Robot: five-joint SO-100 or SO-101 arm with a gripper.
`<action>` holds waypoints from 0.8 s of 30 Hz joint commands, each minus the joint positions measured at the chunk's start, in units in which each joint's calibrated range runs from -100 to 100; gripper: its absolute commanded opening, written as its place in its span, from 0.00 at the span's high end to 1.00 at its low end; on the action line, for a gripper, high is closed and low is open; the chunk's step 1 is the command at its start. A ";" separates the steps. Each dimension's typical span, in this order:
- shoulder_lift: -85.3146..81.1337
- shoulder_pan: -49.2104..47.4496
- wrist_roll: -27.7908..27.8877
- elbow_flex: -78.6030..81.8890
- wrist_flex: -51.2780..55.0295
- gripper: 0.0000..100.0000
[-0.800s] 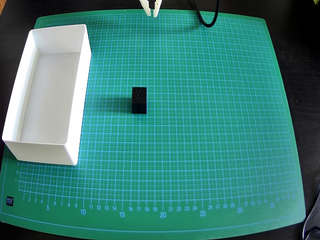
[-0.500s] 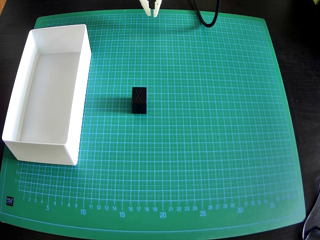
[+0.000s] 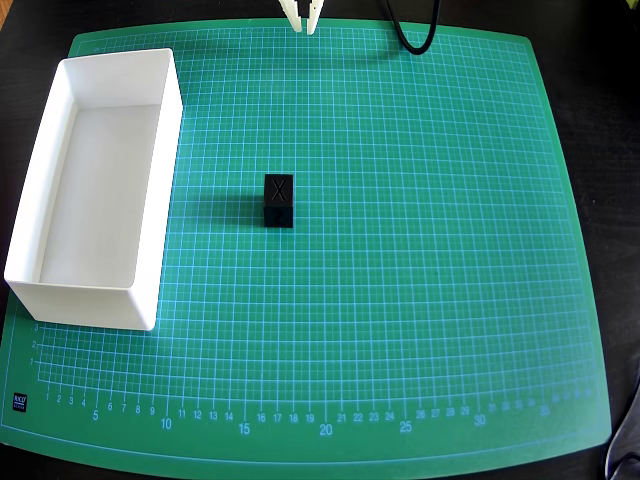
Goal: Grab the black cube and put it in the white bin
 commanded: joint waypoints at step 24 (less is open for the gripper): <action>0.09 -0.12 -0.30 -6.31 0.90 0.99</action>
